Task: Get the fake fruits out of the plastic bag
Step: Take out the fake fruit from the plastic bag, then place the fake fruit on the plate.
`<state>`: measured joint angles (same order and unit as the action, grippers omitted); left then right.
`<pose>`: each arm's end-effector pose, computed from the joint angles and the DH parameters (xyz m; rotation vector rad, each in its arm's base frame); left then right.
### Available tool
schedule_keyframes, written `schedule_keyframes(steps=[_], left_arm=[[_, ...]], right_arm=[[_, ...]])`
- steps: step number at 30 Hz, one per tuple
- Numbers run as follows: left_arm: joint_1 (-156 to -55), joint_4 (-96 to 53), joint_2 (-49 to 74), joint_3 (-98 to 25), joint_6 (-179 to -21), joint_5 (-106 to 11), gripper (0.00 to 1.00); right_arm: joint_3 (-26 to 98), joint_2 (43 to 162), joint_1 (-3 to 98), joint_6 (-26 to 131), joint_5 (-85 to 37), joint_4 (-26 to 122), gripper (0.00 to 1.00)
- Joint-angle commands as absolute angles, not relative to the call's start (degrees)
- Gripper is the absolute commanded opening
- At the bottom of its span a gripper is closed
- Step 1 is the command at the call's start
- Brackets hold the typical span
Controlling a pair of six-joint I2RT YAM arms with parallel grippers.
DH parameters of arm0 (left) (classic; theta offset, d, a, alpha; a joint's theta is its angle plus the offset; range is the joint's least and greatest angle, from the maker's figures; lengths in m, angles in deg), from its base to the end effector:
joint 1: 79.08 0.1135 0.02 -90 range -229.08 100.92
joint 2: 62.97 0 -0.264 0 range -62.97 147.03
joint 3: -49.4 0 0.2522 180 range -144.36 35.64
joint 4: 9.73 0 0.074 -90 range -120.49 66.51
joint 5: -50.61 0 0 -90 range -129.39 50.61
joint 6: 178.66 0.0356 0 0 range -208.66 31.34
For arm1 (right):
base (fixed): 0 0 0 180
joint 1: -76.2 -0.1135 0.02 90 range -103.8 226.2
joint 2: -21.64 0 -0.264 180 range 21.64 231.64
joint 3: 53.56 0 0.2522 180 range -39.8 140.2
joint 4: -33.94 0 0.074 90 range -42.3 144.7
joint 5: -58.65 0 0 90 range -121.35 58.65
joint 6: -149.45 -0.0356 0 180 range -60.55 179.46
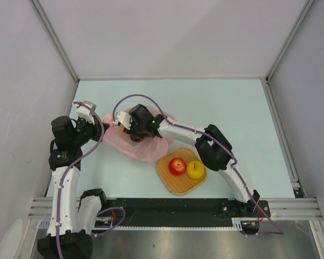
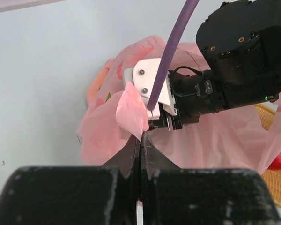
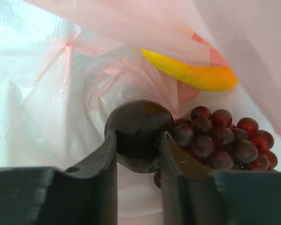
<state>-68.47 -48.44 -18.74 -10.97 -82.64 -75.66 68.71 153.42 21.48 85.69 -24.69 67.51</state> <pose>0.1689 0.0102 0.3283 0.3324 1.8785 -0.4242 0.2996 0.4306 0.1940 -1.5689 1.7469 0.3830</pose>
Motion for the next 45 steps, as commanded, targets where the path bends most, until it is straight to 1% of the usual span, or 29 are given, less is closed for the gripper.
schedule_keyframes(steps=[1, 4, 7, 11, 17, 20, 22, 26, 28, 29, 30, 32, 37, 45], left_arm=[[-68.71, -47.13, -19.11, -11.20, -83.21, -77.00, 0.00], [-68.71, -46.43, -19.11, -10.94, -83.39, -77.18, 0.00], [-68.80, -45.38, -18.67, -10.68, -84.35, -77.44, 0.00], [-68.89, -44.14, -18.50, -10.41, -85.24, -77.88, 0.00], [-68.98, -43.97, -17.79, -10.76, -85.24, -77.97, 0.00], [-68.89, -44.67, -17.44, -11.64, -84.62, -77.71, 0.00], [-68.98, -44.76, -17.35, -11.64, -84.36, -77.36, 0.00], [-68.89, -44.32, -17.09, -11.20, -84.79, -77.27, 0.01], [-68.89, -44.05, -17.09, -11.03, -84.97, -77.01, 0.01], [-68.89, -43.97, -17.00, -11.03, -84.97, -76.83, 0.01], [-68.89, -43.88, -16.91, -11.03, -84.71, -76.66, 0.01], [-68.80, -43.97, -16.56, -11.46, -84.53, -76.39, 0.01], [-68.36, -44.23, -15.77, -12.61, -84.00, -76.04, 0.01], [-67.22, -44.76, -15.59, -13.05, -84.09, -75.86, 0.01]], right_arm=[[71.56, 151.73, 21.54, 87.75, -22.65, 70.20, 0.22], [74.36, 149.17, 21.36, 88.28, -21.42, 73.00, 0.15], [72.19, 143.21, 21.62, 88.63, -20.98, 73.98, 0.13], [66.65, 132.94, 22.76, 86.62, -17.20, 73.37, 0.12], [61.72, 125.97, 23.47, 84.15, -16.31, 75.56, 0.10], [59.36, 121.32, 24.52, 84.68, -16.84, 77.23, 0.10], [57.24, 116.05, 25.66, 85.55, -16.93, 78.63, 0.10], [48.03, 105.42, 29.17, 88.36, -17.45, 79.78, 0.10], [40.91, 100.07, 30.93, 89.86, -18.33, 79.87, 0.10], [38.71, 98.64, 31.46, 91.08, -19.47, 79.69, 0.10], [33.99, 97.06, 32.60, 91.53, -19.83, 79.43, 0.10], [29.83, 93.64, 33.31, 92.58, -21.49, 77.24, 0.10], [20.34, 92.21, 34.80, 93.91, -23.78, 72.24, 0.10], [12.76, 94.49, 35.33, 92.94, -24.14, 65.64, 0.09]])
